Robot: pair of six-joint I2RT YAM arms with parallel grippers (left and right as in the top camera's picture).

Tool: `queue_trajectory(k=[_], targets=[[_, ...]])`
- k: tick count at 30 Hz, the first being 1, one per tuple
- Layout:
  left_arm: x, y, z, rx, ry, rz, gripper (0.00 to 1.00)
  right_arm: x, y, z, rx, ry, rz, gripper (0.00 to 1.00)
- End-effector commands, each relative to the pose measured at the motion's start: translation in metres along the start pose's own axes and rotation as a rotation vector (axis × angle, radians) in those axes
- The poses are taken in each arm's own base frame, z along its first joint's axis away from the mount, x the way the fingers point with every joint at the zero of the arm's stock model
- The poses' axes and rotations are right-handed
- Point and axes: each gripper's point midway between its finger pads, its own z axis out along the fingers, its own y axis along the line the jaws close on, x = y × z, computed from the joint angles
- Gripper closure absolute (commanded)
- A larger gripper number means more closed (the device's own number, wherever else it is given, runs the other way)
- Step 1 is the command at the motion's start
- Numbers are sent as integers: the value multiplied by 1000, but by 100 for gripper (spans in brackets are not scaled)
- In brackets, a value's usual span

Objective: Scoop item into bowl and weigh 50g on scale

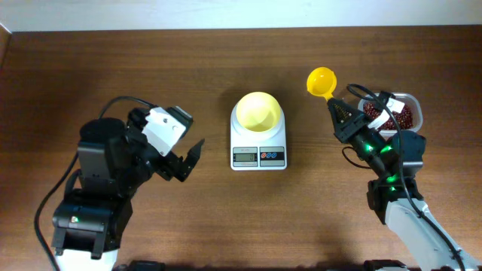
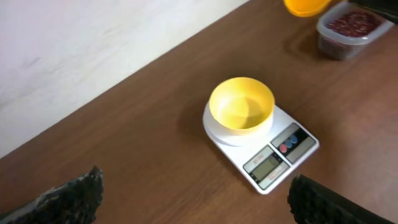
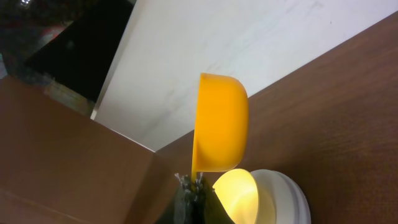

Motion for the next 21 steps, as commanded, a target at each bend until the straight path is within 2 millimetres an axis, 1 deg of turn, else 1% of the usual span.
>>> queue_trajectory(k=[1,5,10,15,21], targets=[[-4,-8,-2,51,-14,35,1,-5,6,1,-22,-1,-25,96],[-9,-5,-2,65,14,23,1,-5,6,1,-21,0,-24,96],[-10,-1,9,79,33,13,1,-4,7,1,-25,4,-23,96],[-10,0,11,77,32,14,1,12,21,0,-106,95,-25,96],[-10,0,11,78,32,13,1,16,25,-1,-128,119,-26,96]])
